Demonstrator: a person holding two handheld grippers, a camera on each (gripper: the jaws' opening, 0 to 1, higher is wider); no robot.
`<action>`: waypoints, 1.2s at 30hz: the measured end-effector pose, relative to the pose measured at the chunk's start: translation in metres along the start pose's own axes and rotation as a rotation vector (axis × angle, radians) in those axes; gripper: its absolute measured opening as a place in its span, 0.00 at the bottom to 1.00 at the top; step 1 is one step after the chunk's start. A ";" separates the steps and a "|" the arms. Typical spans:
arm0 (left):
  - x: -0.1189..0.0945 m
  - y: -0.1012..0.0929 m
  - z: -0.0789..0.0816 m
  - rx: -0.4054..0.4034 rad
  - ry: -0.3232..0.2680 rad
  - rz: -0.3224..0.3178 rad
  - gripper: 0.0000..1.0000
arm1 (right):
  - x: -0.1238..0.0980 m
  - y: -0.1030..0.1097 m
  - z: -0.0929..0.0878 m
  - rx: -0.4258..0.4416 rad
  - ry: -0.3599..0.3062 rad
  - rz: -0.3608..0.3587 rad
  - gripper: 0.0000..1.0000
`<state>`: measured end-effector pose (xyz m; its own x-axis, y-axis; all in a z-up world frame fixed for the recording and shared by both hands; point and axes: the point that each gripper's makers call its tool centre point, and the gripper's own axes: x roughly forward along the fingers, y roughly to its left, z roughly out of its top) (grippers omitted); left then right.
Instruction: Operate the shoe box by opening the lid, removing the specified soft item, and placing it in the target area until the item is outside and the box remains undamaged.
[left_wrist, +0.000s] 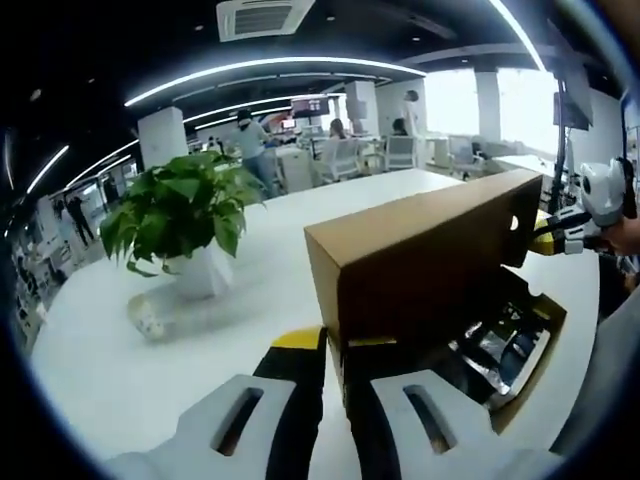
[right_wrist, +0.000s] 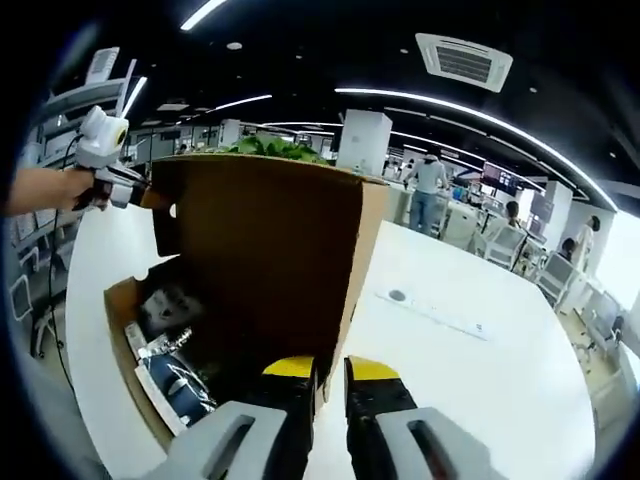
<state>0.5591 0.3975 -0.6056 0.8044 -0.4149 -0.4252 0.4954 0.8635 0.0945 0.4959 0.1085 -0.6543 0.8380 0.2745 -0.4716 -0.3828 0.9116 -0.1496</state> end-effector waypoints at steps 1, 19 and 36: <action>0.000 0.000 0.000 0.001 0.001 0.000 0.04 | 0.002 0.000 -0.003 0.003 0.008 0.001 0.05; 0.011 0.006 0.004 0.003 0.007 0.000 0.04 | 0.018 0.002 -0.021 0.026 0.060 0.000 0.00; 0.014 0.006 -0.002 0.030 0.026 -0.001 0.06 | 0.020 -0.003 -0.022 0.030 0.064 0.002 0.00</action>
<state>0.5728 0.3967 -0.6125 0.7952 -0.4077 -0.4488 0.5061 0.8539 0.1211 0.5051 0.1043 -0.6821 0.8103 0.2573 -0.5265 -0.3719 0.9201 -0.1228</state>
